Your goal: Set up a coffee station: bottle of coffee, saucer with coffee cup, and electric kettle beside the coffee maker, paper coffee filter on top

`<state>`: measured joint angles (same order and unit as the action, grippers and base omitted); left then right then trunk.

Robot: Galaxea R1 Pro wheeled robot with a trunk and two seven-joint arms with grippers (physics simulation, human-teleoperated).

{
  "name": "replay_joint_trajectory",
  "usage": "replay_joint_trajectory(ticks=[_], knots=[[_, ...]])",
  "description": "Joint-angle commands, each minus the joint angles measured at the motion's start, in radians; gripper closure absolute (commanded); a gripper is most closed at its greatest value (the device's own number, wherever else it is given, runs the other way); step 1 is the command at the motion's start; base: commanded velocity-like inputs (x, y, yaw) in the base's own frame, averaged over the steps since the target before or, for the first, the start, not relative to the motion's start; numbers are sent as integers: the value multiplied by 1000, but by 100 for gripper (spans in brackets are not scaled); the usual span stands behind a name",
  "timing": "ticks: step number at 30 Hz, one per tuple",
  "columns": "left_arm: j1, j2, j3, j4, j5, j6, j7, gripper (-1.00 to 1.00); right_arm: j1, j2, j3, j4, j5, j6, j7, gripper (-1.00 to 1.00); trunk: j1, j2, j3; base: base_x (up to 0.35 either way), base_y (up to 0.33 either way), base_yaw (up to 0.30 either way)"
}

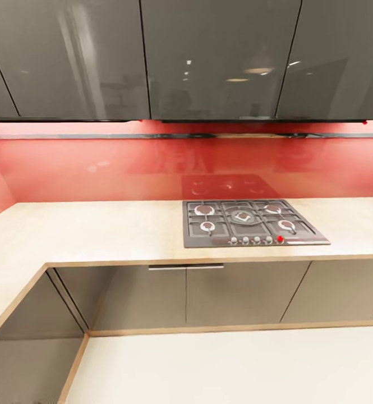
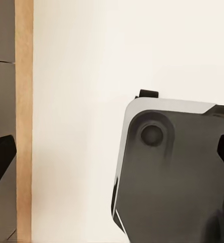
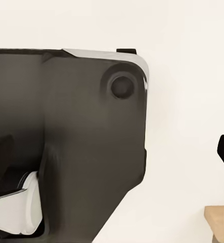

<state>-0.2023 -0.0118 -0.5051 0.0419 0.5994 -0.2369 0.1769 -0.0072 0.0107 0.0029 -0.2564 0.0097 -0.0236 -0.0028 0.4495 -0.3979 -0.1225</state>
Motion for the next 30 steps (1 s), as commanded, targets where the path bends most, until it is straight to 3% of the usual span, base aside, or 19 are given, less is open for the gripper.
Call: replay_joint_trajectory(ticks=[1,17,30], knots=[[-2,-1,-7,4,4,-5,1,-100,-1,0,0,0,1,-2,0,-100,1,-2,-3,1,0,210],[-2,-3,-7,4,3,-5,1,-100,-1,0,0,0,1,-4,0,-100,1,-2,1,5,-2,246],[-2,-5,-7,4,4,-4,3,-100,-1,0,-1,0,1,-3,0,-100,1,-2,9,215,-172,108]])
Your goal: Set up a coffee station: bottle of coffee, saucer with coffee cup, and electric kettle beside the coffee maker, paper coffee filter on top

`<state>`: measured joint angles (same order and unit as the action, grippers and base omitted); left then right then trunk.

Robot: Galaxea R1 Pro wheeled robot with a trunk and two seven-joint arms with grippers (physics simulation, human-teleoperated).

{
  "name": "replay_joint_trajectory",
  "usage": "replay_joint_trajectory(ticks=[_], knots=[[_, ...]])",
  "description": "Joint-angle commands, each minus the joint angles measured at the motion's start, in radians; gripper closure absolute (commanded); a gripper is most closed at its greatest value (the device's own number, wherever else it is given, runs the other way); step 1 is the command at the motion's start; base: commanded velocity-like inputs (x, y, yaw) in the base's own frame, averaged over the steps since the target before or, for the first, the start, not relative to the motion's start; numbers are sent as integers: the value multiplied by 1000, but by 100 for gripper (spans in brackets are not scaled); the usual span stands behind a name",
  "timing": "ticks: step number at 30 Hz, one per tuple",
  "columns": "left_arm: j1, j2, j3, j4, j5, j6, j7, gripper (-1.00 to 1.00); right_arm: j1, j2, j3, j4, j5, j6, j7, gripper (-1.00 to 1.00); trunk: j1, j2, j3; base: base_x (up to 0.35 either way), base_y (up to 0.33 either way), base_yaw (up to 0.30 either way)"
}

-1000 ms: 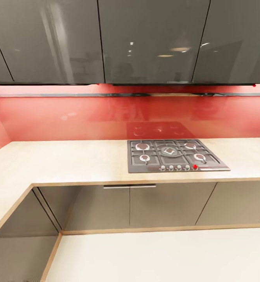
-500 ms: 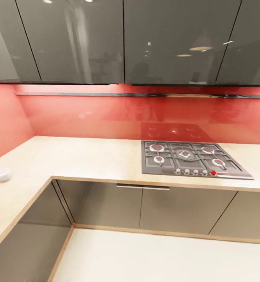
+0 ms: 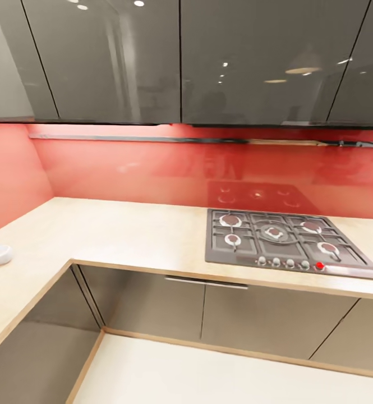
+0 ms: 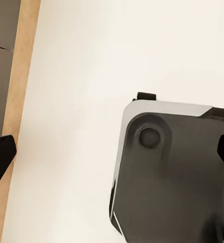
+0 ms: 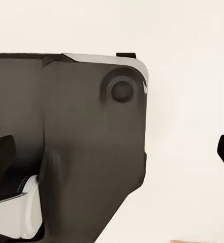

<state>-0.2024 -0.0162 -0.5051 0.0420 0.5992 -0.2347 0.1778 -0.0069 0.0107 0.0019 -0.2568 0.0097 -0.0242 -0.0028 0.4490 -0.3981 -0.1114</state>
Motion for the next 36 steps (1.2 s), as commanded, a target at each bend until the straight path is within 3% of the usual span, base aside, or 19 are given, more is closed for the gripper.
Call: replay_joint_trajectory(ticks=[1,10,20,36], knots=[[-2,-2,-7,4,4,-6,2,-100,-1,0,0,1,1,-2,0,-100,1,-2,-2,238,-203,5],[-2,-8,-7,4,4,-7,1,-100,-1,0,1,1,1,-2,0,-100,1,-2,3,207,-211,112],[-1,-20,-6,4,4,-8,1,-100,-1,0,1,1,1,-3,0,-100,1,-2,14,18,-192,193],[35,10,-2,5,3,-8,1,-100,-1,0,1,1,2,-2,-1,-100,1,-2,30,0,-5,201]])
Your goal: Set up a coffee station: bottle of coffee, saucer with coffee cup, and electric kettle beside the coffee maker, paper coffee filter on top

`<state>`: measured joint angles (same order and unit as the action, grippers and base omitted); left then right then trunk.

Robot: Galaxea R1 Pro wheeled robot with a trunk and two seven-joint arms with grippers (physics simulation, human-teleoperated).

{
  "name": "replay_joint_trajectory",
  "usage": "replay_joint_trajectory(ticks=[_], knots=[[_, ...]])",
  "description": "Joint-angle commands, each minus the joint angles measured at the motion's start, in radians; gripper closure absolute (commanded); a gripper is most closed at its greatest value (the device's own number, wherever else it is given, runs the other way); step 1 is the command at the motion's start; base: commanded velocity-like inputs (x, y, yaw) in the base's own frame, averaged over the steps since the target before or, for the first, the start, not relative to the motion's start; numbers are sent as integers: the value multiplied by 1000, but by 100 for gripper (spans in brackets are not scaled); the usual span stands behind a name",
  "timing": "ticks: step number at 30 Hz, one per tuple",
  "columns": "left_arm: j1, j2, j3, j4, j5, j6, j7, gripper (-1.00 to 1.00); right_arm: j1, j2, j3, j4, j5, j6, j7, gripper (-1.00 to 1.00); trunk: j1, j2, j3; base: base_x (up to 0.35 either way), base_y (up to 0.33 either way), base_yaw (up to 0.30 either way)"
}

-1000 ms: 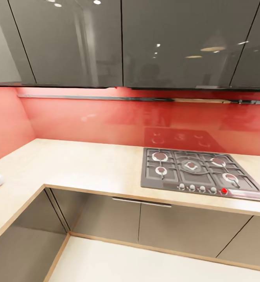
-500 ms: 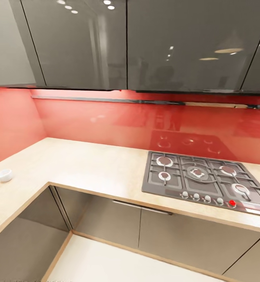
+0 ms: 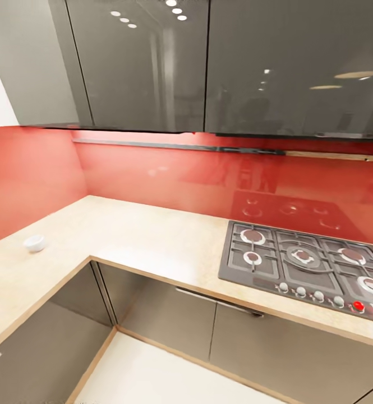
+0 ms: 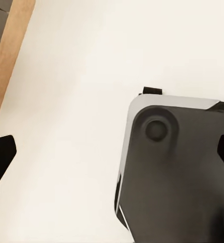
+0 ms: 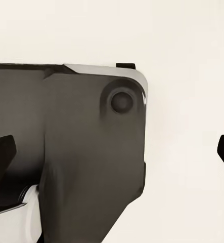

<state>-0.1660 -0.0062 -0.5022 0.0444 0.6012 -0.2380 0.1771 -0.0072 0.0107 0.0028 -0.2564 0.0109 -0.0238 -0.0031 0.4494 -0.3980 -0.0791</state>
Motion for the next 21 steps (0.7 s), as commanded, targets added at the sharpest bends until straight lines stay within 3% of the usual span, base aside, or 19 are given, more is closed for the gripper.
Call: replay_joint_trajectory(ticks=[1,5,10,14,17,21], knots=[[0,2,-5,3,0,-4,1,-100,-1,0,0,0,1,-3,0,-100,1,-2,-1,0,0,205],[53,27,-7,3,-6,-4,-6,-100,-1,0,0,0,1,-3,0,-100,1,-2,3,0,0,206],[88,83,-8,2,3,-6,-14,-100,-1,0,0,0,1,-3,0,-100,1,-2,8,0,0,207],[91,91,-8,1,2,-7,-43,-100,-1,-1,0,0,0,-4,0,-100,1,-2,12,0,0,209],[91,97,-6,2,2,-7,-133,-100,-1,-25,0,0,0,-4,1,-100,1,-2,16,0,0,213],[92,107,-4,2,3,-7,-170,-100,-1,-60,-3,0,-4,-4,5,-100,1,-2,20,0,0,219]])
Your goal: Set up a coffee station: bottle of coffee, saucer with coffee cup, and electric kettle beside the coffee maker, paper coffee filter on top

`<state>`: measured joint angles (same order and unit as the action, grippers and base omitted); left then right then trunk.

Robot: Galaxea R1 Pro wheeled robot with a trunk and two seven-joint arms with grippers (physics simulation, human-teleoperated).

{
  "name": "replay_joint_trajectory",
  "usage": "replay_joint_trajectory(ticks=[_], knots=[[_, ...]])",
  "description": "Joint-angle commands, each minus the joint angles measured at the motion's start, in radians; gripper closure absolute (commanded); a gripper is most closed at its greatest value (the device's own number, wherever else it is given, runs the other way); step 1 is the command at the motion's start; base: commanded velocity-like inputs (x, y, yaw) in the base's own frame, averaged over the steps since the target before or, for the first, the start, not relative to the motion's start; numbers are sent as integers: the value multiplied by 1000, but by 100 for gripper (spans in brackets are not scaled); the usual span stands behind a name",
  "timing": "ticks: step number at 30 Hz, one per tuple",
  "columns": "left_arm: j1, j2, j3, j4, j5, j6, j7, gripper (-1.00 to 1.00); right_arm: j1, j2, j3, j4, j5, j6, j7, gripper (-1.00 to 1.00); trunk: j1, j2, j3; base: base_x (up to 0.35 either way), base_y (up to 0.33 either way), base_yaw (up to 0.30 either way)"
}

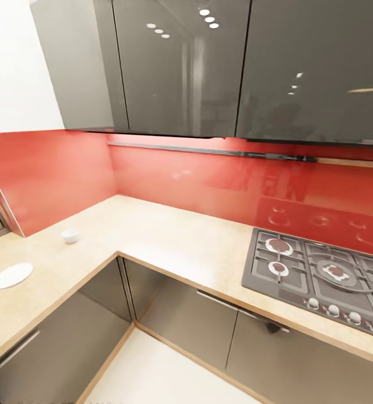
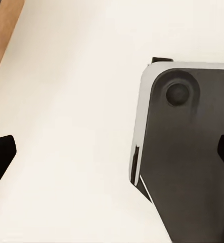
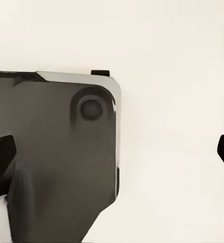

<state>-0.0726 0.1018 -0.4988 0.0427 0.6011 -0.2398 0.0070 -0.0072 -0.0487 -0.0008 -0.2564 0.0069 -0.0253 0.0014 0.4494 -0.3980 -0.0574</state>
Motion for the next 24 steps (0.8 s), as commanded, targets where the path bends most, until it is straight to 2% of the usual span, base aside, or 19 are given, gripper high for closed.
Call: replay_joint_trajectory(ticks=[1,5,24], knots=[[-2,0,-7,3,4,-5,-1,-100,-1,-10,-1,0,-1,-3,1,-100,1,-2,-1,0,0,225],[-2,-4,-6,3,2,-4,-3,-100,-1,-24,-1,0,-2,-4,2,-100,1,-2,3,0,0,228],[-1,-8,-6,2,3,-4,-4,-100,-1,-22,0,2,-2,-4,0,-100,1,-2,20,0,0,230]])
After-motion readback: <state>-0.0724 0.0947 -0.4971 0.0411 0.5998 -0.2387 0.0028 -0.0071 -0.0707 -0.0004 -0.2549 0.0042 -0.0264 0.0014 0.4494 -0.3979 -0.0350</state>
